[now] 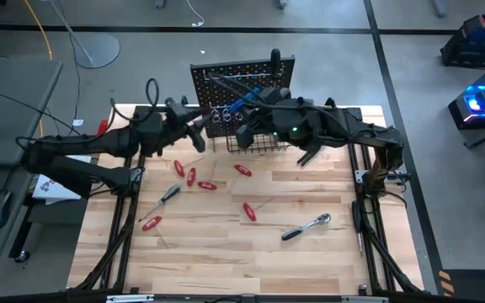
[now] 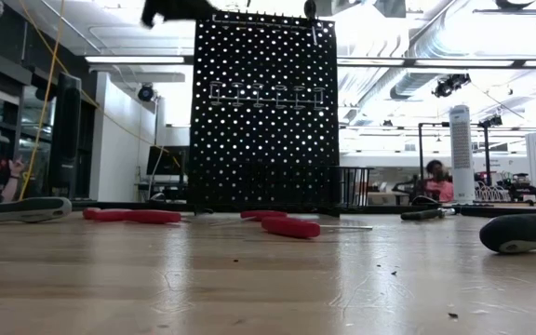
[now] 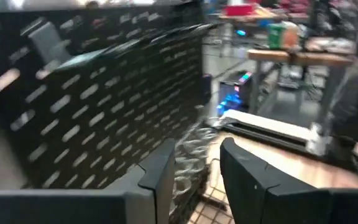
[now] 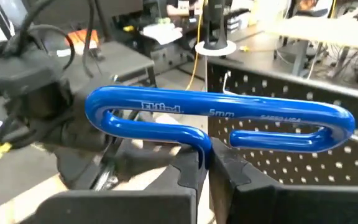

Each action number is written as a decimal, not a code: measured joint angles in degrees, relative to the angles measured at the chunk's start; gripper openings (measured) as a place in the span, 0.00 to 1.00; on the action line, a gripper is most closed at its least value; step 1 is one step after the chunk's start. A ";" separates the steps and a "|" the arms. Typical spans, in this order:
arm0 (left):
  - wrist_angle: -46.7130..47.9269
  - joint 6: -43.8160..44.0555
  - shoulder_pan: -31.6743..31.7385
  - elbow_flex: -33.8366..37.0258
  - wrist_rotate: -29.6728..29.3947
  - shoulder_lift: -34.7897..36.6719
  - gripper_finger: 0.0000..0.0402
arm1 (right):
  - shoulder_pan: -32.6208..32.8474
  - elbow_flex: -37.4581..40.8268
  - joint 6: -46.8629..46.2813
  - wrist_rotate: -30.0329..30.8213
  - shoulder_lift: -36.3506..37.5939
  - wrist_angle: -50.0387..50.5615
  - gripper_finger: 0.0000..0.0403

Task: Hang tools onto peg board
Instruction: Hang the blue pick tool on the peg board

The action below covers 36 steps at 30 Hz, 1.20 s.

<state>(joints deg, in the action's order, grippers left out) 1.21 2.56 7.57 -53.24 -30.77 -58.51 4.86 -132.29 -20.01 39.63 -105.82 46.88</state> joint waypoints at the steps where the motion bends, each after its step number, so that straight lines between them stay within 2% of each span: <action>1: -0.35 2.01 1.06 2.40 0.32 1.71 0.27 | 0.00 -0.02 -0.86 -0.28 -0.30 0.15 0.01; 6: -10.29 9.84 8.04 16.52 3.11 8.57 0.15 | -1.01 0.07 -4.15 -3.65 -3.29 -4.57 0.00; 9: -12.92 12.16 14.20 19.77 5.76 9.38 0.03 | -2.62 0.02 -6.79 -4.50 -5.44 -8.19 0.00; 11: -12.78 12.78 18.88 19.87 8.82 8.88 0.02 | -4.06 0.04 -9.22 -5.23 -6.95 -9.40 0.00; 16: -13.95 11.90 29.41 18.64 21.42 6.05 0.00 | -8.35 0.07 -15.47 -6.86 -8.88 -11.59 0.00; 23: -21.95 12.21 40.72 18.05 33.13 3.55 0.00 | -10.47 -0.85 -16.74 -5.19 -9.39 -10.23 0.00; 27: -22.53 12.24 43.96 18.04 36.55 0.88 0.00 | -10.88 -2.77 -17.04 -5.75 -9.21 -6.50 0.00; 30: -27.78 10.78 45.03 18.04 39.04 -3.03 0.00 | -11.08 -2.62 -14.34 -7.43 -9.41 -4.44 0.00; 36: -35.09 8.43 45.25 16.14 39.82 -10.49 0.00 | -10.47 -2.66 -11.78 -11.86 -9.04 -4.98 0.00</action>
<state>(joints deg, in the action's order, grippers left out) -33.87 11.00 52.82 -37.10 9.05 -68.99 -5.61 -134.95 -31.78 27.78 -114.87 41.89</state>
